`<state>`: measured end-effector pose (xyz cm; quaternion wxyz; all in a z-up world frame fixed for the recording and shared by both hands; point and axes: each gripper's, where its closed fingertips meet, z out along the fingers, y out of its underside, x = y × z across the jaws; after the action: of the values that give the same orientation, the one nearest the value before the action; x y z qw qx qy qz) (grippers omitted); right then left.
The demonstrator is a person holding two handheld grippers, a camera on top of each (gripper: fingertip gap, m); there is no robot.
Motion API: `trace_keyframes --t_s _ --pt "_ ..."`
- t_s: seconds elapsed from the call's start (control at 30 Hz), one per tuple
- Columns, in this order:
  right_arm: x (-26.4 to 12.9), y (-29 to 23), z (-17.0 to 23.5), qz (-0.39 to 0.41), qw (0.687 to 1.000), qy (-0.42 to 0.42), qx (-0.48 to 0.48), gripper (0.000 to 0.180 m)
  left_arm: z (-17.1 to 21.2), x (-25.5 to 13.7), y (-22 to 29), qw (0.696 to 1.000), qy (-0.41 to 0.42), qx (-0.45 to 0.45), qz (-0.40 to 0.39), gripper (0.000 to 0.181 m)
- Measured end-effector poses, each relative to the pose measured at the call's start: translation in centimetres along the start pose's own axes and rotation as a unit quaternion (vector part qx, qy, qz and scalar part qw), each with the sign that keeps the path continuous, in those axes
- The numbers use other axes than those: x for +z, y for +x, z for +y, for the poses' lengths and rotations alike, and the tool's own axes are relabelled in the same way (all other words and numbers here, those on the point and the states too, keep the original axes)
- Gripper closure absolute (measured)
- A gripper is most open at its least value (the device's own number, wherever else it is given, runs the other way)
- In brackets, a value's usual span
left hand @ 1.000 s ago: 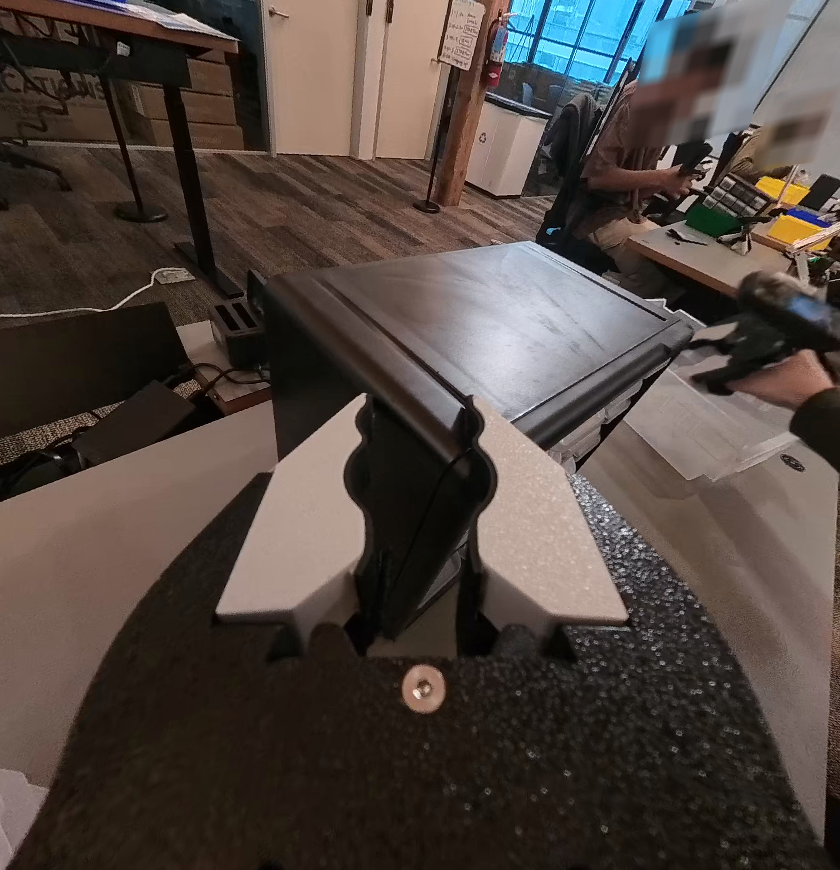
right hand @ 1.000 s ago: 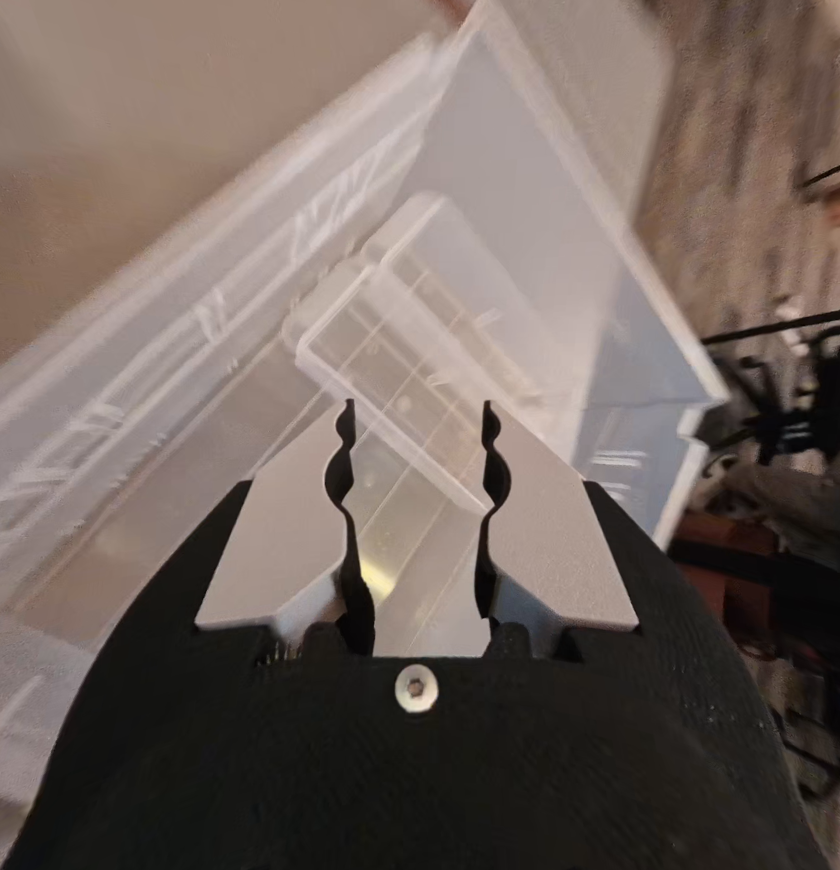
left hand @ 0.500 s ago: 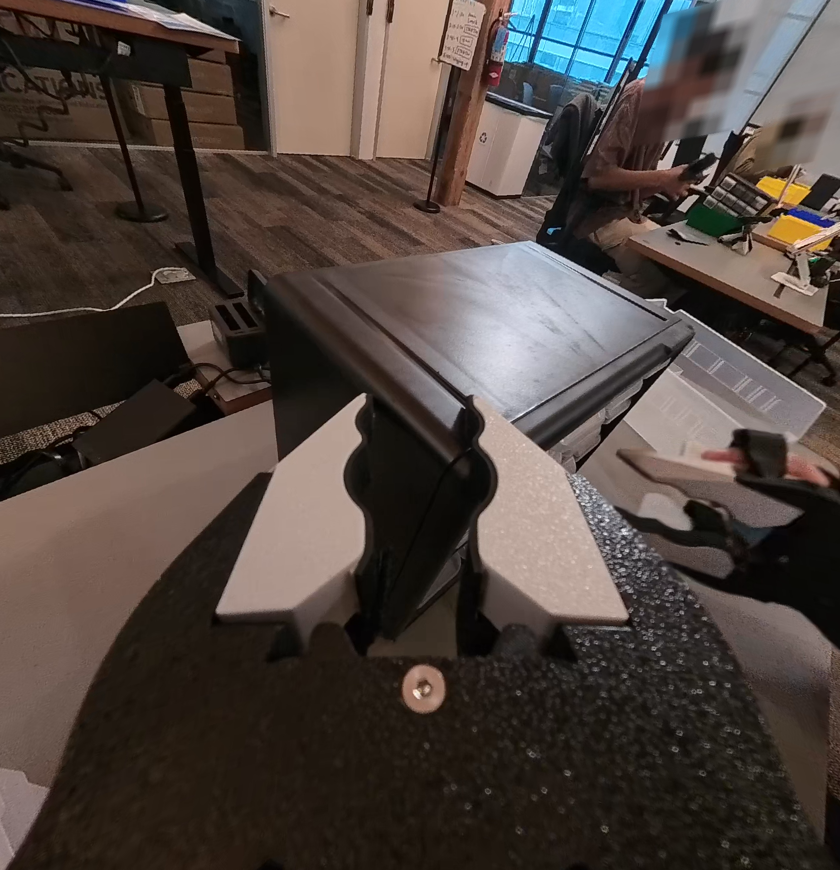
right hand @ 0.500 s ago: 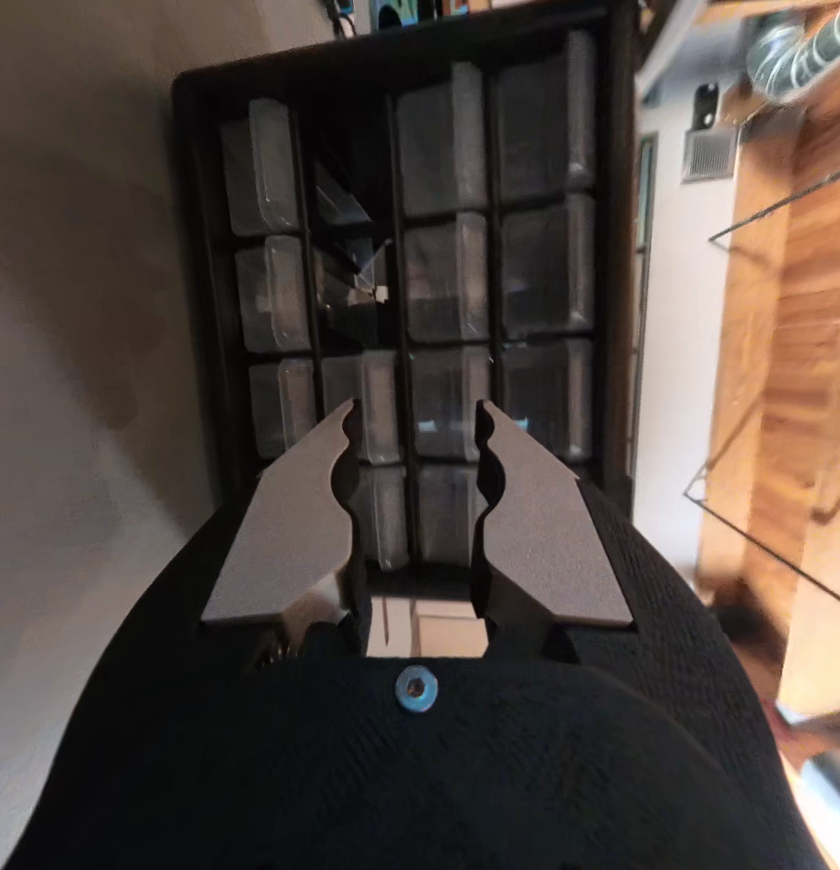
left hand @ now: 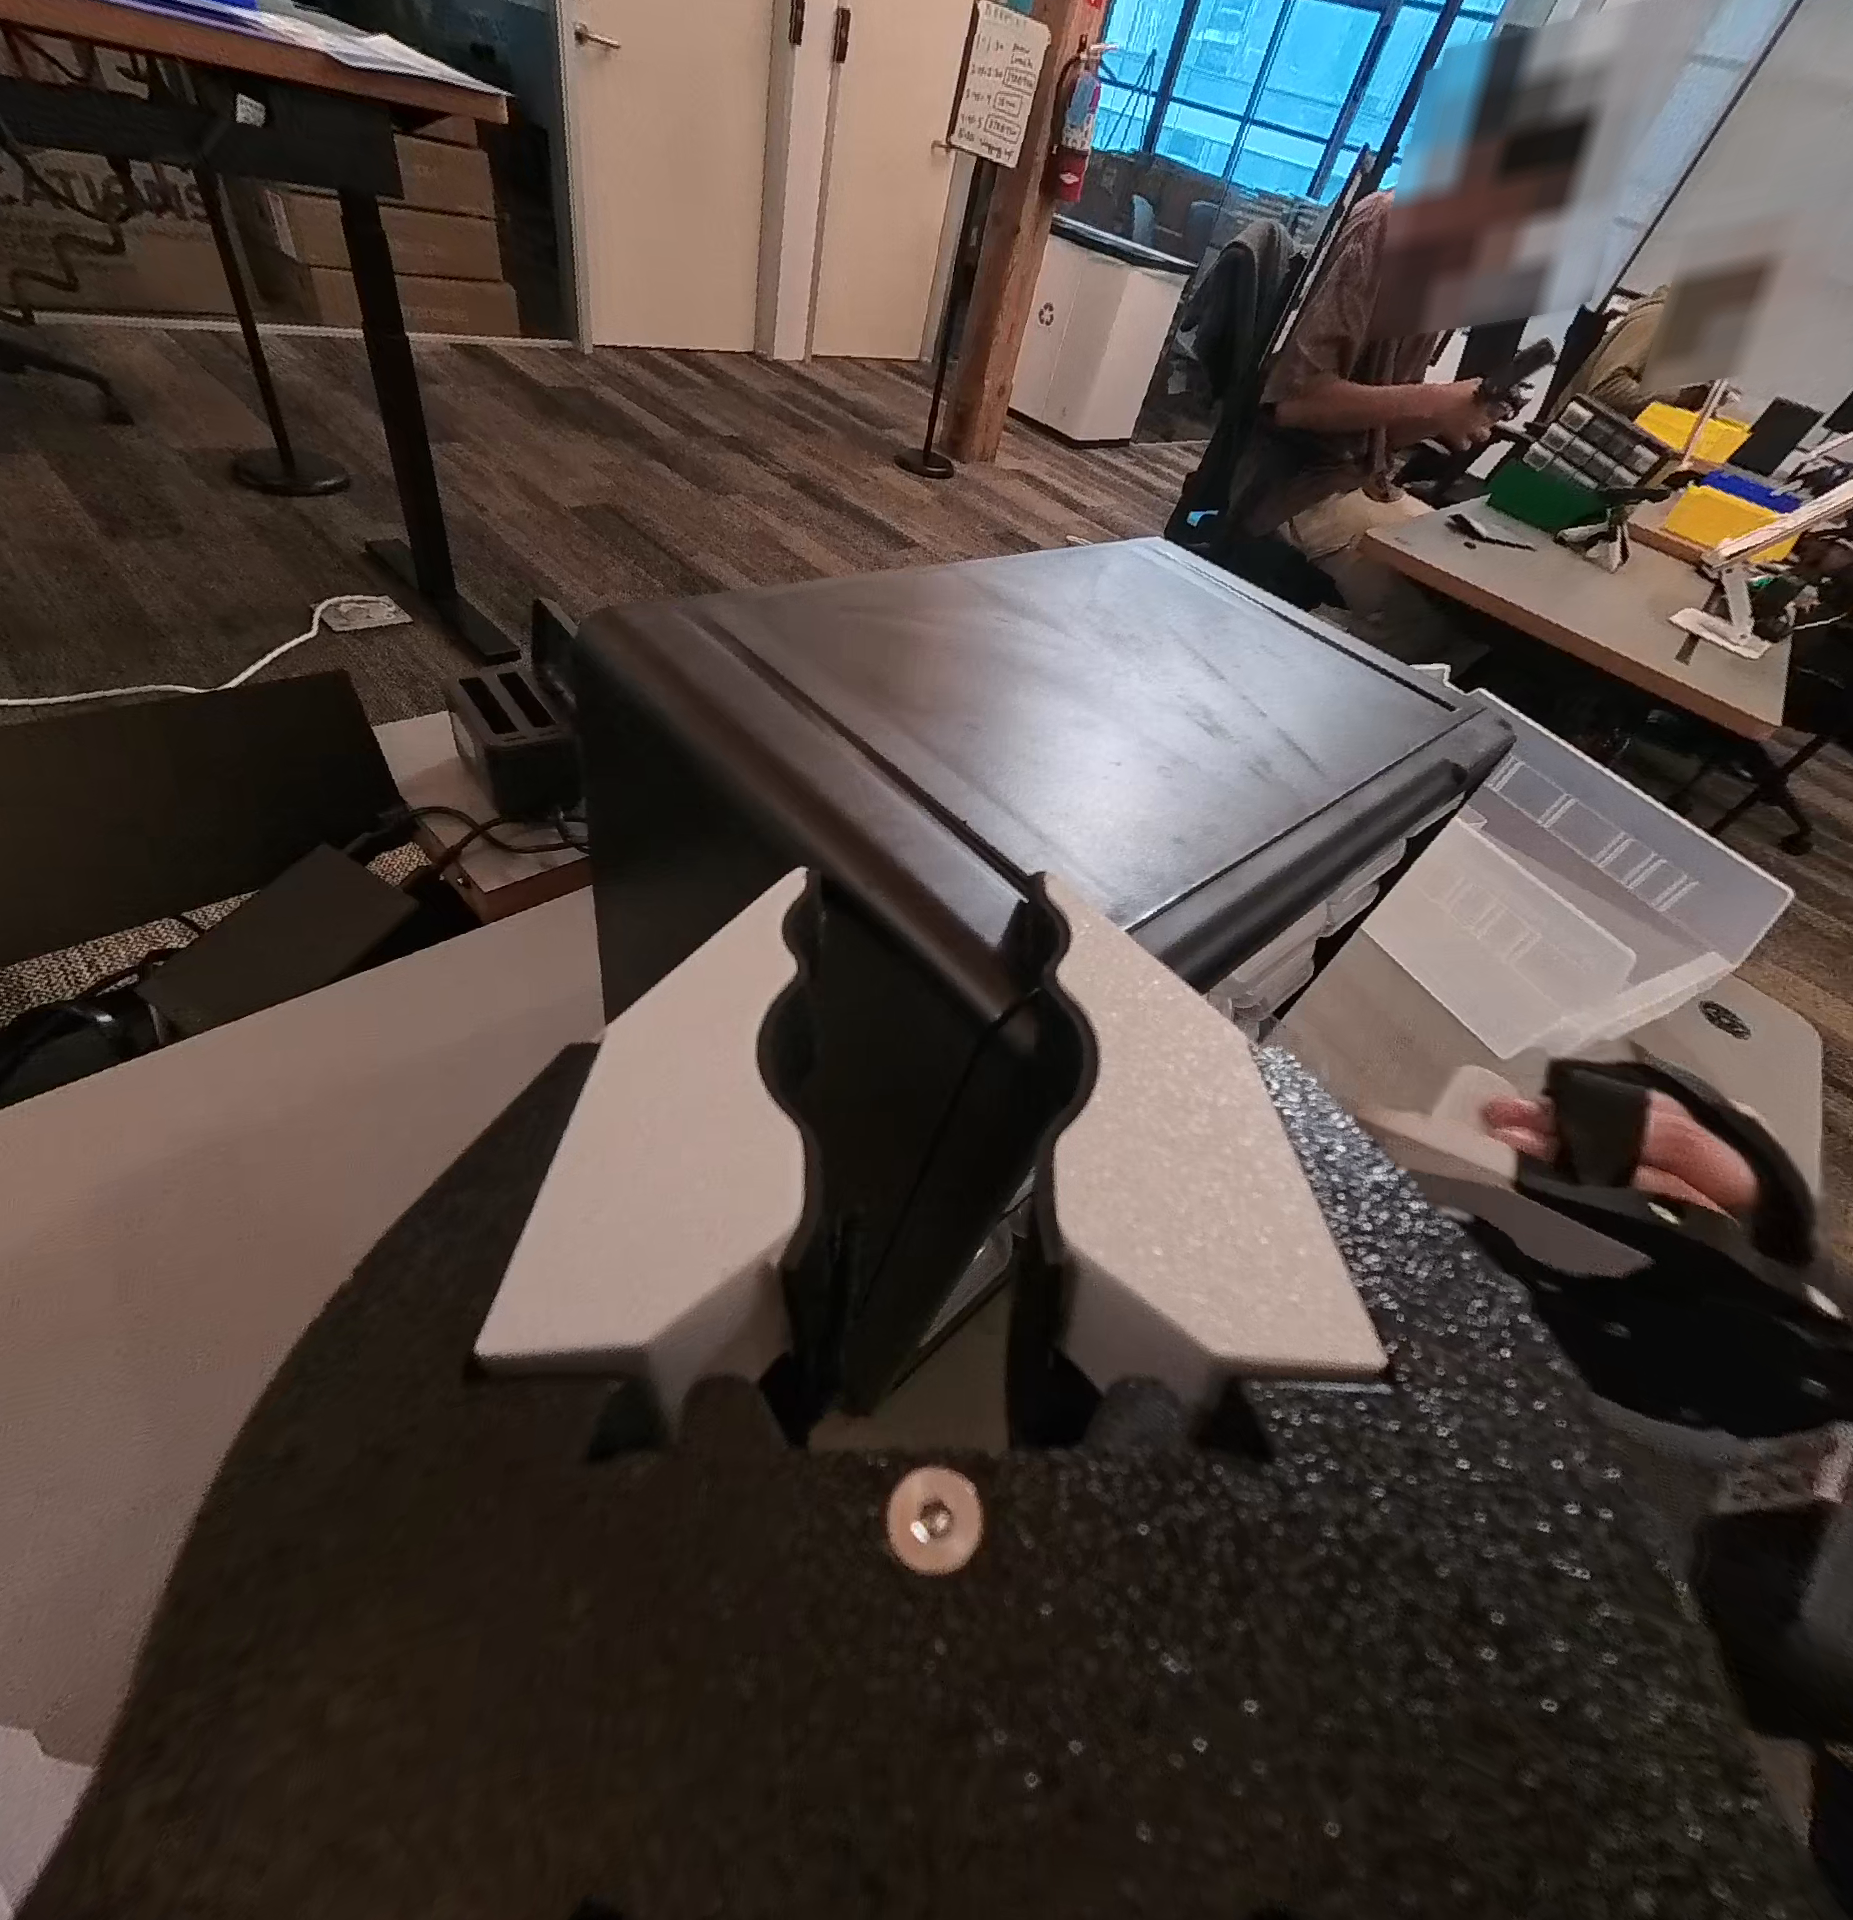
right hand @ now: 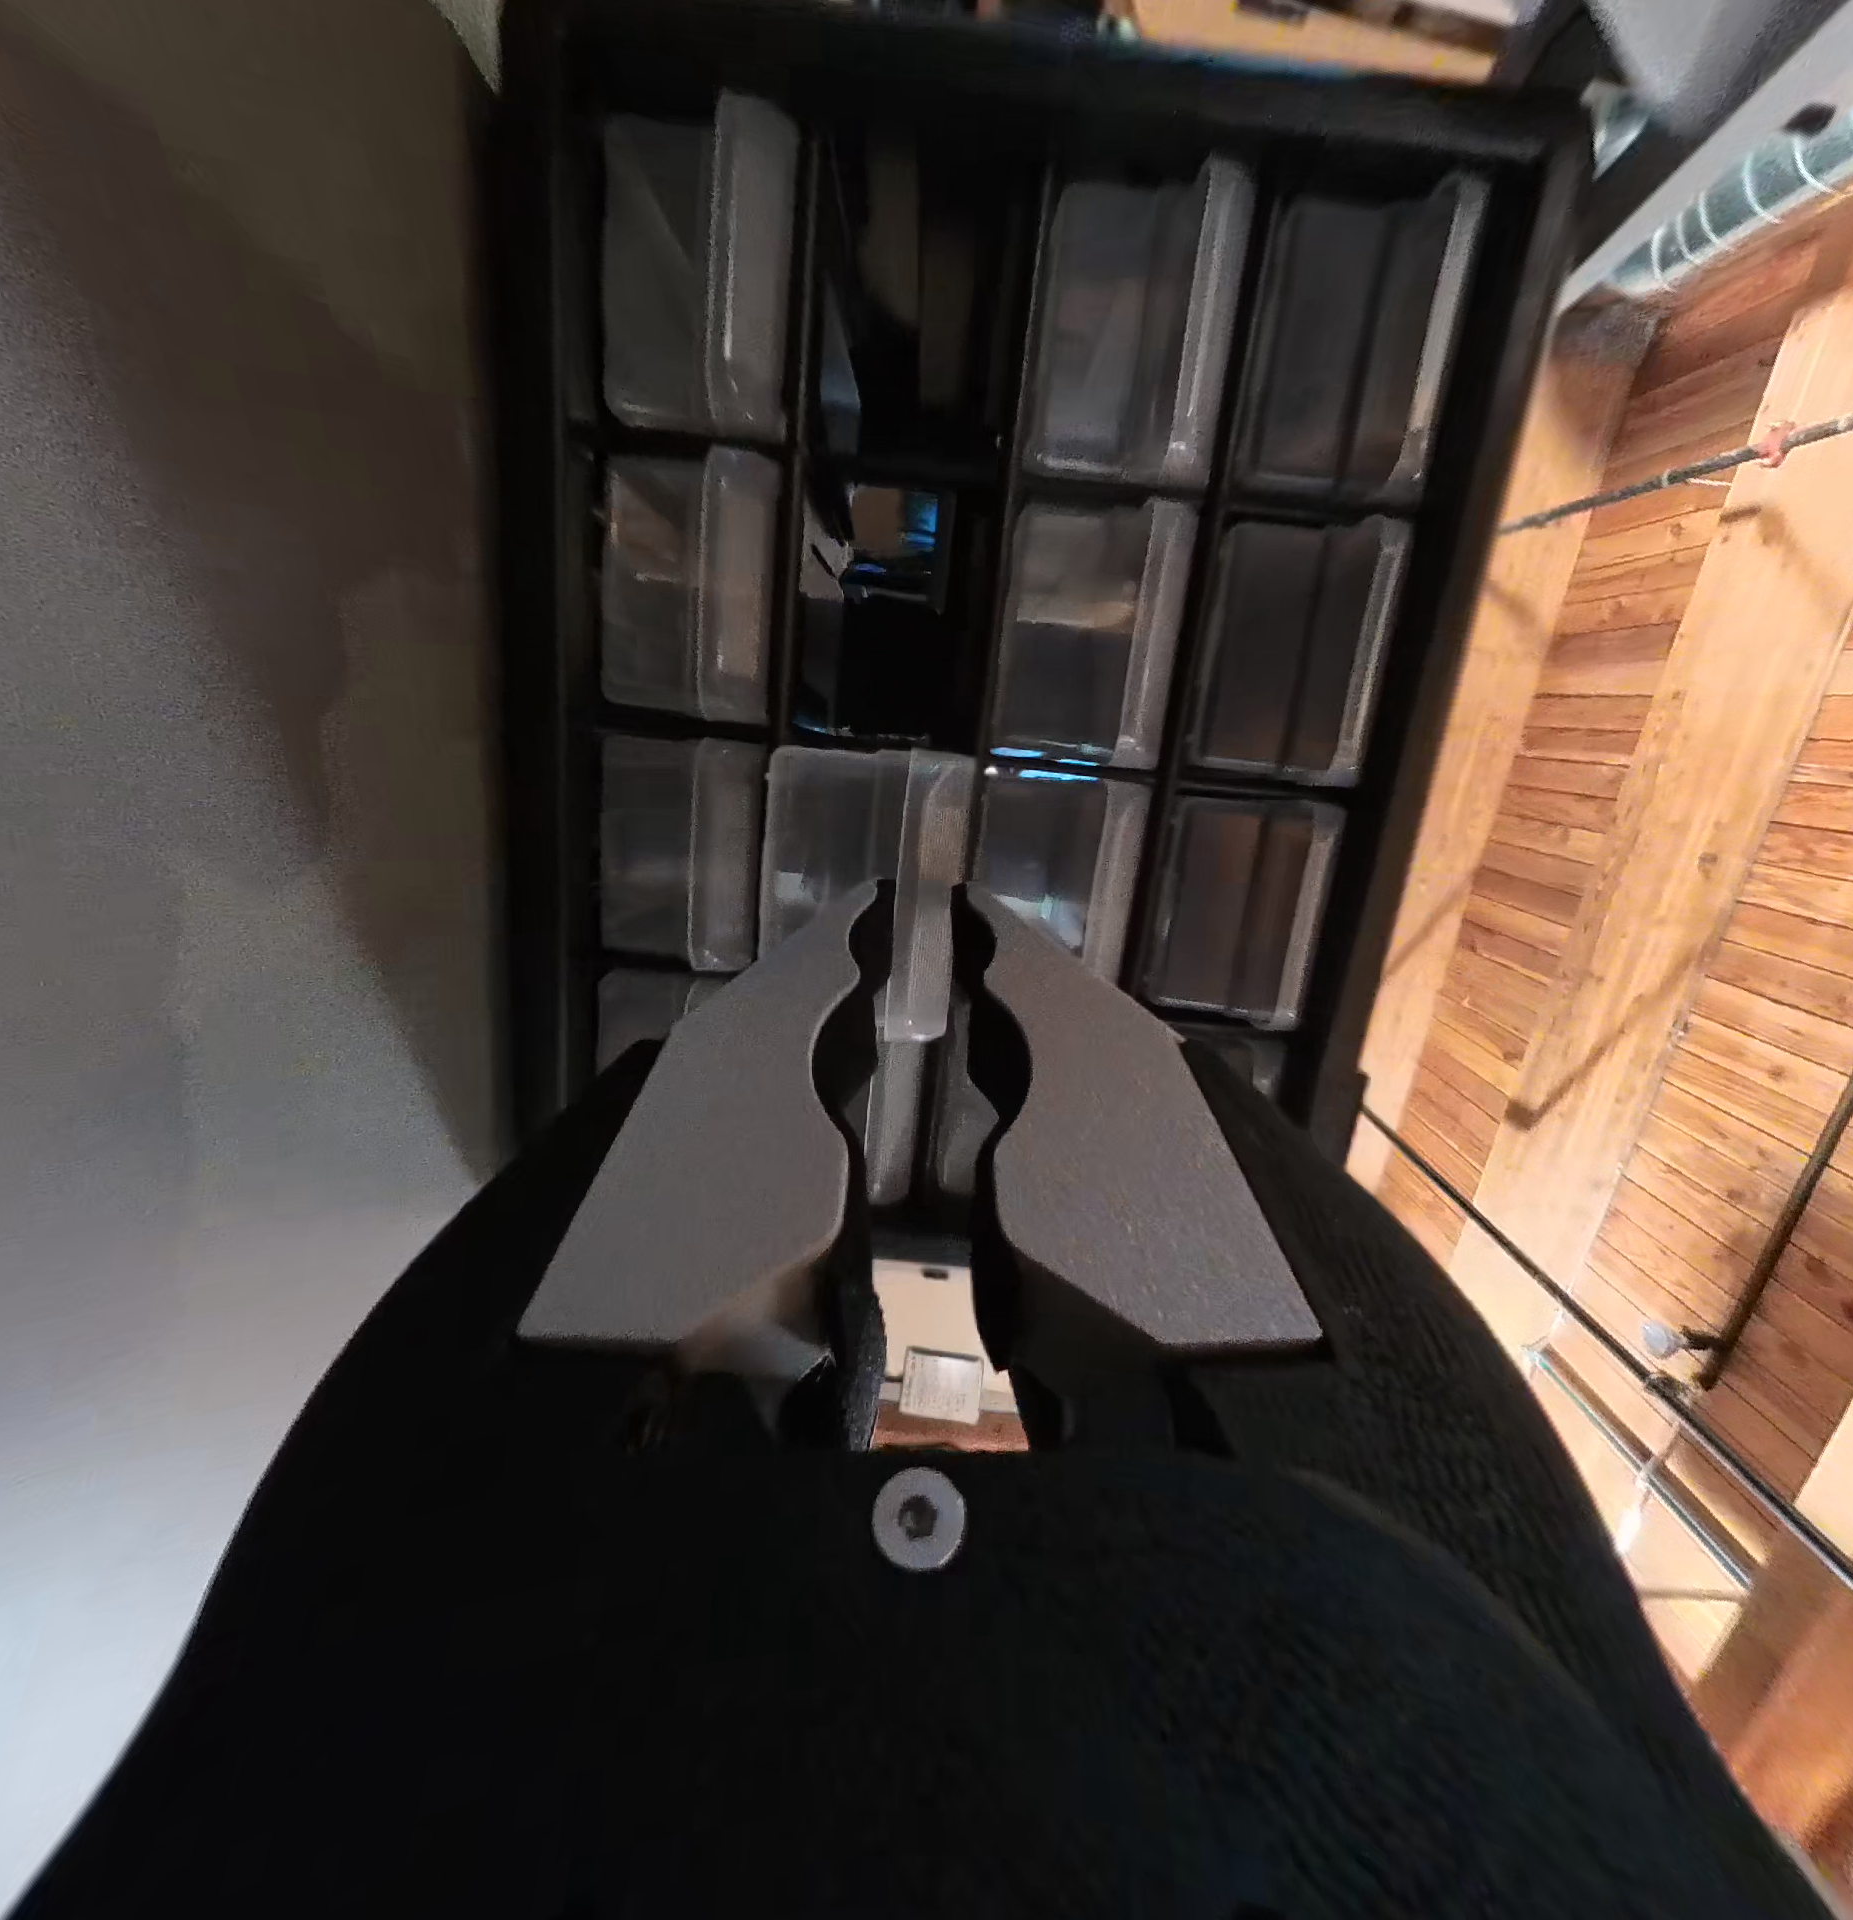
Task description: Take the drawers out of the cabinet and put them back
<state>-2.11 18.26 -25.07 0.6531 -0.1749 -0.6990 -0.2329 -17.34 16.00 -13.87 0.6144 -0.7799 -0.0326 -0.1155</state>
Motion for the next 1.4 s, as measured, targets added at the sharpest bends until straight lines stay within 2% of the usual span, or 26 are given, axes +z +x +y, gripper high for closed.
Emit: trace_keyframes --t_s 0.07,0.1,0.17,0.23,0.27,0.3,0.37,0.43,0.57,0.73,0.83,0.93,1.03,1.1,1.17,1.23,1.4 --pt "-1.7 0.0 -0.7 -0.010 1.000 0.010 0.000 0.169 0.0 0.0 0.0 1.000 0.000 -0.001 0.001 0.144" --pt "-2.5 -0.1 -1.4 -0.018 0.999 0.032 0.003 0.164 0.0 0.0 0.0 1.000 0.000 -0.001 0.001 0.144" --pt "-4.1 -0.4 -2.6 -0.039 0.995 0.092 0.022 0.125 0.0 0.0 0.0 1.000 0.000 -0.001 0.001 0.144" --pt "-4.3 -1.0 -2.0 -0.079 0.989 0.110 0.055 0.084 0.0 0.0 0.0 1.000 0.001 -0.001 0.000 0.144" --pt "-3.7 -1.3 -0.8 -0.090 0.990 0.093 0.063 0.072 0.0 0.0 0.0 1.000 0.000 -0.001 0.000 0.144" --pt "-2.9 -1.6 0.3 -0.094 0.991 0.073 0.057 0.067 0.0 0.0 0.0 1.000 0.000 -0.001 0.000 0.144" --pt "-1.4 -2.0 1.4 -0.090 0.994 0.053 0.036 0.069 0.0 0.0 0.0 1.000 0.000 -0.001 0.000 0.144" --pt "-0.1 -2.1 1.3 -0.074 0.996 0.048 0.021 0.083 0.0 0.0 0.0 1.000 0.000 -0.001 0.001 0.144" --pt "-0.1 -1.9 0.2 -0.048 0.998 0.050 -0.010 0.136 0.0 0.0 0.0 1.000 0.001 -0.001 0.001 0.144" --pt "-3.4 -1.9 -2.3 -0.078 0.995 0.069 0.005 0.138 0.0 0.0 0.0 1.000 0.003 -0.002 0.003 0.144" --pt "-5.6 -1.3 -3.6 -0.114 0.988 0.091 0.046 0.138 0.0 0.0 0.0 1.000 0.003 -0.002 0.003 0.144" --pt "-7.9 0.1 -5.0 -0.162 0.968 0.129 0.143 0.138 0.0 0.0 0.0 1.000 0.002 -0.001 0.002 0.144" --pt "-9.5 3.2 -4.2 -0.188 0.935 0.135 0.268 0.138 0.0 0.0 0.0 1.000 0.003 -0.001 0.003 0.144" --pt "-10.7 5.7 -1.9 -0.189 0.914 0.115 0.340 0.138 0.0 0.0 0.0 1.000 0.004 -0.002 0.004 0.144" --pt "-11.5 8.1 2.6 -0.169 0.904 0.060 0.388 0.138 0.0 0.0 0.0 1.000 0.004 -0.002 0.004 0.144" --pt "-12.2 9.6 9.1 -0.150 0.891 -0.021 0.429 0.138 0.0 0.0 0.0 1.000 0.005 -0.002 0.005 0.143" --pt "-13.3 7.7 25.3 -0.158 0.815 -0.211 0.516 0.139 0.0 0.0 0.0 1.000 0.005 -0.003 0.007 0.143"
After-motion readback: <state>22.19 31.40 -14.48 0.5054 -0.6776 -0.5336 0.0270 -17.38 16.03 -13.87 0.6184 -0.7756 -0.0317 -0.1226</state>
